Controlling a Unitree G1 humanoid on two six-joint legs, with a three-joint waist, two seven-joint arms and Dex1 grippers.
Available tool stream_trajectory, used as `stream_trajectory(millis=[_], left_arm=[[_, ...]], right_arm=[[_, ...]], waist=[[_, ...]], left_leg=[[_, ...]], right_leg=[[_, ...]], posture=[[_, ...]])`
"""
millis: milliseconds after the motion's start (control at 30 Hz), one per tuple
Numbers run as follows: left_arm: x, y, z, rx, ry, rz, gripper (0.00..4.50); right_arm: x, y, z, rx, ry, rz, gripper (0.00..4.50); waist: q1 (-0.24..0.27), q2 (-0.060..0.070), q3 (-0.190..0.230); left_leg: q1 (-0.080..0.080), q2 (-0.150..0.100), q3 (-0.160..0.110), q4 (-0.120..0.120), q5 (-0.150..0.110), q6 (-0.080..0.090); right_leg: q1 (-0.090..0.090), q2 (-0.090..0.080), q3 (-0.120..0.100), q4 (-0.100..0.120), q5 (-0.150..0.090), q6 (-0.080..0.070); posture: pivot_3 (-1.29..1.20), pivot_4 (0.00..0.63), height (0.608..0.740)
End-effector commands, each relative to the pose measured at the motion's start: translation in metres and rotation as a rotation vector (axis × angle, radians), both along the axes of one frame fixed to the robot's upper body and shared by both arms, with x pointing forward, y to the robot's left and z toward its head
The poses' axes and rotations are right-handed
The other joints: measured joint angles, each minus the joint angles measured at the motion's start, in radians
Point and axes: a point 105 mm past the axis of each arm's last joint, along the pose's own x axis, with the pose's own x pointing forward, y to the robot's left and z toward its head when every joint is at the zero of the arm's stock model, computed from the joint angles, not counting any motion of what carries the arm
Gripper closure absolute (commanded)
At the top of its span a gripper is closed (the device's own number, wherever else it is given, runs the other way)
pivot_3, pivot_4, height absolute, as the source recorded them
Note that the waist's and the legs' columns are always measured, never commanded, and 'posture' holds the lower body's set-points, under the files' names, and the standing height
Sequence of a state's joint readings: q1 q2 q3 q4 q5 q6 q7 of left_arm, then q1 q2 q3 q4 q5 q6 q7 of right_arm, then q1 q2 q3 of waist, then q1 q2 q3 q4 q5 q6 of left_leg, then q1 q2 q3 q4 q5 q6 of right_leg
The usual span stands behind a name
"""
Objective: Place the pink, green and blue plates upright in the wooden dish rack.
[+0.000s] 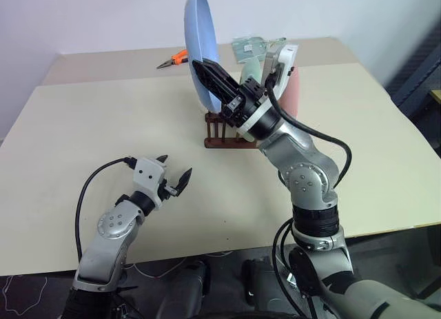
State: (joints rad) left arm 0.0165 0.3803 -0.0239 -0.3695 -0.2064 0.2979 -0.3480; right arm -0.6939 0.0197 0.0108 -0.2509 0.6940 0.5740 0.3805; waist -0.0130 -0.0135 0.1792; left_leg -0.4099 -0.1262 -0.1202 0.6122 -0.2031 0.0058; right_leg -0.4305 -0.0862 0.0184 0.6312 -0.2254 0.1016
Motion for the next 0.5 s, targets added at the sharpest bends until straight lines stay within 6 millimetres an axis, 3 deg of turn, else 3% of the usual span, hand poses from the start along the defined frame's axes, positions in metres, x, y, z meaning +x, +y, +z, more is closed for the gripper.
stream_trajectory(millis=[33, 233, 500], left_arm=[[-0.003, -0.004, 0.013, 0.002, -0.054, -0.025, 0.55], [-0.003, -0.006, 0.014, 0.004, -0.057, -0.037, 0.55], [-0.003, -0.007, 0.015, 0.005, -0.059, -0.046, 0.55]], right_arm=[[0.004, -0.003, 0.005, 0.077, 0.081, 0.017, 4.50], [0.031, -0.009, -0.012, 0.100, 0.273, -0.037, 4.50], [0.045, -0.013, -0.020, 0.100, 0.368, -0.055, 4.50]], waist=[[0.000, 0.000, 0.000], [0.000, 0.000, 0.000], [0.000, 0.001, 0.001]], left_leg=[[0.000, 0.000, 0.000, 0.000, 0.000, 0.000], [0.000, 0.000, 0.001, 0.000, 0.000, 0.000], [0.000, 0.001, 0.001, 0.000, 0.000, 0.000]], right_leg=[[0.000, 0.000, 0.000, 0.000, 0.000, 0.000], [0.000, 0.000, 0.000, 0.000, 0.000, 0.000], [0.000, 0.000, 0.000, 0.000, 0.000, 0.000]], posture=[[0.00, 0.150, 0.729], [0.00, 0.150, 0.729], [0.00, 0.150, 0.729]])
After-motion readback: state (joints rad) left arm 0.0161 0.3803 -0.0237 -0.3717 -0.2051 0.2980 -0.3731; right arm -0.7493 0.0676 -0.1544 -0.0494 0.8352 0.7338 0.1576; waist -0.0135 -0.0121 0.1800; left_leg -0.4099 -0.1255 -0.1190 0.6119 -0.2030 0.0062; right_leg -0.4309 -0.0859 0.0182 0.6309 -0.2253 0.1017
